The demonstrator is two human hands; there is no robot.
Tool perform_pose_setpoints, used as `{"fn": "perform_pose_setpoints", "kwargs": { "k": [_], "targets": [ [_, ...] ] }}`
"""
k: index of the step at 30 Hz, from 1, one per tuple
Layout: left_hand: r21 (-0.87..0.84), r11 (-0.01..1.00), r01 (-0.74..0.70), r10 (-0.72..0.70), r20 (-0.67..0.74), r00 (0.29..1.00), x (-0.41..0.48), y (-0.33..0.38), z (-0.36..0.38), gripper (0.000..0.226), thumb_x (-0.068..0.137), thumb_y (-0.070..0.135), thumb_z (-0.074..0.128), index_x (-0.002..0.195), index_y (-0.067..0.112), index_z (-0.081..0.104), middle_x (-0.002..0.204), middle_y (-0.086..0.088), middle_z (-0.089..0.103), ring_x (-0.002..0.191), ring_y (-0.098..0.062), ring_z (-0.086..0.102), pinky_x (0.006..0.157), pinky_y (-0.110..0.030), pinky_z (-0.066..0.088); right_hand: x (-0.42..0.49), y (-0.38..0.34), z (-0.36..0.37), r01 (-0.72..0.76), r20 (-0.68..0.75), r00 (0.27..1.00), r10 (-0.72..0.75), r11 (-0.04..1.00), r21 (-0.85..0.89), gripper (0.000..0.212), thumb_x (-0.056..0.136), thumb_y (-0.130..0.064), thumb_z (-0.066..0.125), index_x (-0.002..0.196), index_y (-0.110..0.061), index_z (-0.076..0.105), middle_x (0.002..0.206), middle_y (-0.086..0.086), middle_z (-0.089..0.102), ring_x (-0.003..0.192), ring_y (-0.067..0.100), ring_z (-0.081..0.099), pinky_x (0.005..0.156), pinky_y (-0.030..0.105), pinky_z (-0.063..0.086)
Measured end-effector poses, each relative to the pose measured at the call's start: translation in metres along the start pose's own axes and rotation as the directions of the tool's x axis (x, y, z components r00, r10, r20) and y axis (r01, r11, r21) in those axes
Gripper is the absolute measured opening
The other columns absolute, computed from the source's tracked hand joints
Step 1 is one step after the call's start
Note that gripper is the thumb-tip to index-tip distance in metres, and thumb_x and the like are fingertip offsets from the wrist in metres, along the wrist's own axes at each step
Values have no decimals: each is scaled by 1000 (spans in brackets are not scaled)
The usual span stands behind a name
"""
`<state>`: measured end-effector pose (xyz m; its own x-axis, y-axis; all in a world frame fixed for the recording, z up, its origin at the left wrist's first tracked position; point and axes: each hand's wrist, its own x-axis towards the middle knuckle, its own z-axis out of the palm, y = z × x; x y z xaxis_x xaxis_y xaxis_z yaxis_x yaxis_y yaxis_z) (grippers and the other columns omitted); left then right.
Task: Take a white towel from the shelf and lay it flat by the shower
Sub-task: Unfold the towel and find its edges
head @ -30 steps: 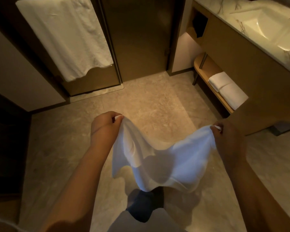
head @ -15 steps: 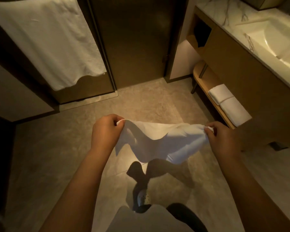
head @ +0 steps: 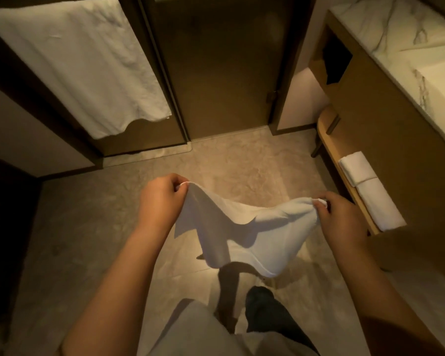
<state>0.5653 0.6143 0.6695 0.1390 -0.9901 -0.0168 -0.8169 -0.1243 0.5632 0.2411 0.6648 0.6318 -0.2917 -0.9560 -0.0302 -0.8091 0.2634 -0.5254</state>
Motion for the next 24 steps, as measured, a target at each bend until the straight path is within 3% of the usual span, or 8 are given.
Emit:
{"fn": "perform_pose_setpoints", "kwargs": {
  "k": [5, 8, 12, 16, 24],
  "targets": [
    [25, 999, 27, -27, -30, 999, 33, 37, 18, 15, 90, 24, 58, 97, 19, 70, 86, 2, 69, 77, -10, 60, 64, -27, 49, 68, 13, -5, 58, 48, 997, -58, 998, 6, 23, 96, -27, 49, 106, -17, 67, 97, 9, 69, 84, 26, 61, 70, 36, 50],
    [28, 999, 35, -34, -42, 999, 51, 47, 23, 15, 90, 23, 58, 98, 18, 70, 88, 1, 70, 80, -13, 62, 70, -33, 53, 100, 19, -3, 98, 60, 993, -99, 995, 13, 19, 96, -27, 49, 100, -19, 67, 93, 7, 68, 78, 22, 57, 65, 31, 44],
    [64, 998, 28, -23, -88, 996, 79, 56, 29, 14, 89, 22, 59, 94, 18, 72, 86, 1, 71, 79, -15, 62, 63, -27, 43, 142, 19, 0, 126, 54, 990, -127, 992, 13, 14, 94, -24, 51, 92, -21, 64, 89, 7, 66, 72, 18, 50, 58, 26, 33],
    [37, 998, 54, -51, -88, 995, 121, 55, 41, 13, 88, 21, 60, 91, 21, 72, 84, 3, 71, 77, -13, 62, 63, -26, 41, 191, 14, 11, 114, 96, 989, -112, 993, -17, 17, 96, -24, 49, 102, -20, 64, 98, 9, 66, 78, 19, 49, 70, 29, 38],
    [-11, 999, 41, -42, -51, 998, 247, 41, 69, 11, 87, 20, 61, 86, 22, 72, 81, 4, 71, 70, -5, 54, 56, -17, 34, 314, -29, 39, 114, 110, 987, -116, 993, 28, 20, 97, -23, 46, 105, -17, 63, 100, 10, 65, 84, 20, 54, 74, 33, 44]
  ]
}}
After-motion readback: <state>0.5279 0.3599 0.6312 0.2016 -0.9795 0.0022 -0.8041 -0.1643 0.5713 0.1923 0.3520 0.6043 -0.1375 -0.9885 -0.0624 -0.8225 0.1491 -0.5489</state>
